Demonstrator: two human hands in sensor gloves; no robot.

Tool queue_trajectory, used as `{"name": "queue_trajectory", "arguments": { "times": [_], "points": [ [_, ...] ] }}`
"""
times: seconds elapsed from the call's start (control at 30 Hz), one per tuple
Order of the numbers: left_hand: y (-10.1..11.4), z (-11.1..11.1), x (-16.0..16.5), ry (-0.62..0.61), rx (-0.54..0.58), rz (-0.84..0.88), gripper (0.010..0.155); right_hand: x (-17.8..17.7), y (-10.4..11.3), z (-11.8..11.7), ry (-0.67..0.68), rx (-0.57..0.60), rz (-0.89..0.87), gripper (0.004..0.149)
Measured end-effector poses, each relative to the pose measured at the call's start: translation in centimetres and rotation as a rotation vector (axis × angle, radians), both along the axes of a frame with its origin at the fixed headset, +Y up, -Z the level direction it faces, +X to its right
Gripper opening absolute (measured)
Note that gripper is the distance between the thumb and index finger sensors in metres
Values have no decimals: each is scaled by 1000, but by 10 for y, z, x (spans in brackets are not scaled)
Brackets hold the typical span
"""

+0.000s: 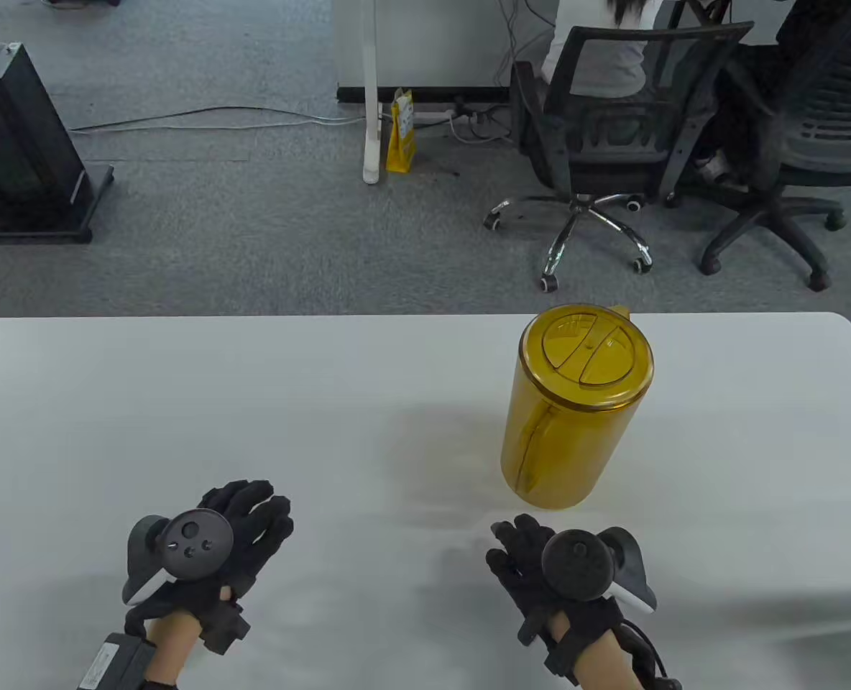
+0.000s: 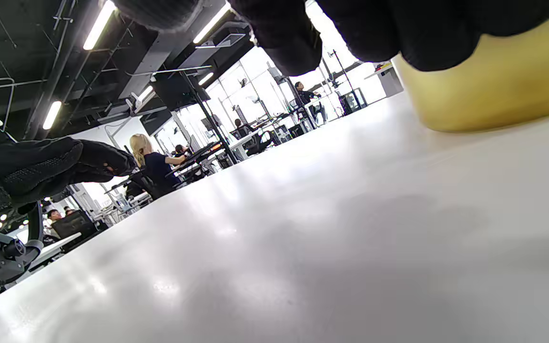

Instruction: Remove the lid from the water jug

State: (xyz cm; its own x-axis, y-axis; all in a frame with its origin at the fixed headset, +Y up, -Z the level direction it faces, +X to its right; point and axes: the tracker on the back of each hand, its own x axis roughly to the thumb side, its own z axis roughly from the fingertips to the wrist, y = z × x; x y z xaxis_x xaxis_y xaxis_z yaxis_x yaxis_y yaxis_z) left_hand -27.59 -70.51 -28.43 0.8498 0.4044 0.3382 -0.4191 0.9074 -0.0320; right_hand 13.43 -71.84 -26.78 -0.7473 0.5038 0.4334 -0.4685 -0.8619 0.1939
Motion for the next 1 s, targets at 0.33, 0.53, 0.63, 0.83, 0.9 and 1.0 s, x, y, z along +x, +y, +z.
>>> {"name": "queue_trajectory", "arguments": {
  "times": [0.33, 0.53, 0.63, 0.83, 0.9, 1.0],
  "points": [
    [-4, 7, -21, 66, -36, -6, 57, 4, -8, -1, -13, -33, -47, 69],
    [-7, 6, -25, 93, -66, -15, 57, 7, -9, -1, -20, -60, -85, 69],
    [-11, 5, -24, 95, -81, -52, 57, 7, -10, 0, -23, -71, -90, 69],
    [-18, 3, -21, 89, -119, -111, 58, 10, -10, 1, -35, -71, -126, 69],
    [-20, 2, -22, 84, -128, -105, 58, 12, -11, 0, -40, -68, -143, 69],
    [-22, 1, -23, 84, -134, -92, 57, 14, -13, -1, -46, -71, -172, 69]
  ]
}}
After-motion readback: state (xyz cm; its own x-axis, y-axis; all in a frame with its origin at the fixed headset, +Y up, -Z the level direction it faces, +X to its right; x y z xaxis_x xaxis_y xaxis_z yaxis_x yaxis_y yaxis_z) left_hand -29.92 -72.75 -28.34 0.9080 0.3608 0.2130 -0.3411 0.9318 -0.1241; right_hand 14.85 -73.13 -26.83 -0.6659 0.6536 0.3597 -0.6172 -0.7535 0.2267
